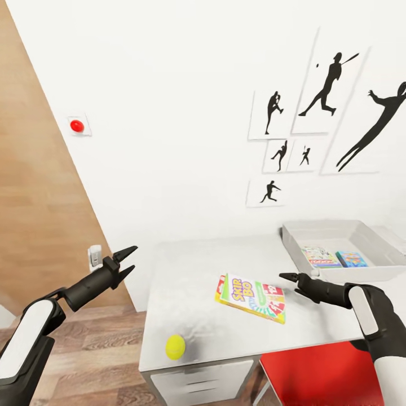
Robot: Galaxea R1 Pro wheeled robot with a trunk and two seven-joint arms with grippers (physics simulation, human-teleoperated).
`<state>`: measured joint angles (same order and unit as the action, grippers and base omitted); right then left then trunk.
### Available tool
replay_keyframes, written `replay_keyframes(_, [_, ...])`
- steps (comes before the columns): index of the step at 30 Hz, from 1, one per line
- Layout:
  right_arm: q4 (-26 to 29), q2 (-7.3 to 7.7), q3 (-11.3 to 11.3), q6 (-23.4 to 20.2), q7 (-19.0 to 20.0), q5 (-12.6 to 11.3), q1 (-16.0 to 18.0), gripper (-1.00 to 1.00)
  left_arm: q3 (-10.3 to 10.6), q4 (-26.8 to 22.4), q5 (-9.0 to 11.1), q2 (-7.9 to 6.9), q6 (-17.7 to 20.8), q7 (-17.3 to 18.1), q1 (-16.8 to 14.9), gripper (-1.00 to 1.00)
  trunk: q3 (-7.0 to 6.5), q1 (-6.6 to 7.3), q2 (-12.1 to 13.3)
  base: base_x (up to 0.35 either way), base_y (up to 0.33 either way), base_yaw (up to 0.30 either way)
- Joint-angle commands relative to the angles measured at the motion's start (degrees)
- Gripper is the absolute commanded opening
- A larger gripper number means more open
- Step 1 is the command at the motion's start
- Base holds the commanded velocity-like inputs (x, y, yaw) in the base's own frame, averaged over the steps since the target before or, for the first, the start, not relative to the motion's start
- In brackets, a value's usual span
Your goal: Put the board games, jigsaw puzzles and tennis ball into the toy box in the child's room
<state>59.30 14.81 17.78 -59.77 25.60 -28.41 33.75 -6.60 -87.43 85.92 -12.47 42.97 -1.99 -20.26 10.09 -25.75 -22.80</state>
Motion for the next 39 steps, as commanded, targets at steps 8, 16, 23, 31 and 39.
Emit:
replay_keyframes(8, [0.15,0.12,0.16,-0.23,0.59,0.55,0.1,1.0,0.01,-0.04,0.33,0.0,0.3,-0.21,-0.05,1.0,0.12,-0.04,-0.12,0.002,0.004,-0.026])
replay_keyframes(16, [0.18,0.68,0.2,-0.23,0.59,0.55,0.22,1.0,0.09,-0.03,0.31,-0.01,0.28,-0.25,-0.05,1.0,0.12,-0.04,-0.12,0.001,0.001,-0.009])
replay_keyframes(23, [0.14,0.89,0.18,-0.23,0.59,0.54,0.31,1.0,0.16,-0.03,0.3,-0.01,0.28,-0.28,-0.05,1.0,0.21,-0.04,-0.12,0.0,0.0,-0.003])
replay_keyframes(31, [-0.22,0.86,0.12,-0.23,0.59,0.6,0.5,1.0,0.17,-0.03,0.3,-0.01,0.28,-0.29,-0.05,1.0,0.67,-0.04,-0.12,0.0,0.0,-0.001])
replay_keyframes(39, [-1.9,0.89,0.03,-0.23,0.59,0.65,1.87,1.0,0.21,-0.05,0.3,-0.01,0.28,-0.29,-0.05,1.0,1.32,-0.04,-0.12,0.0,0.0,0.0])
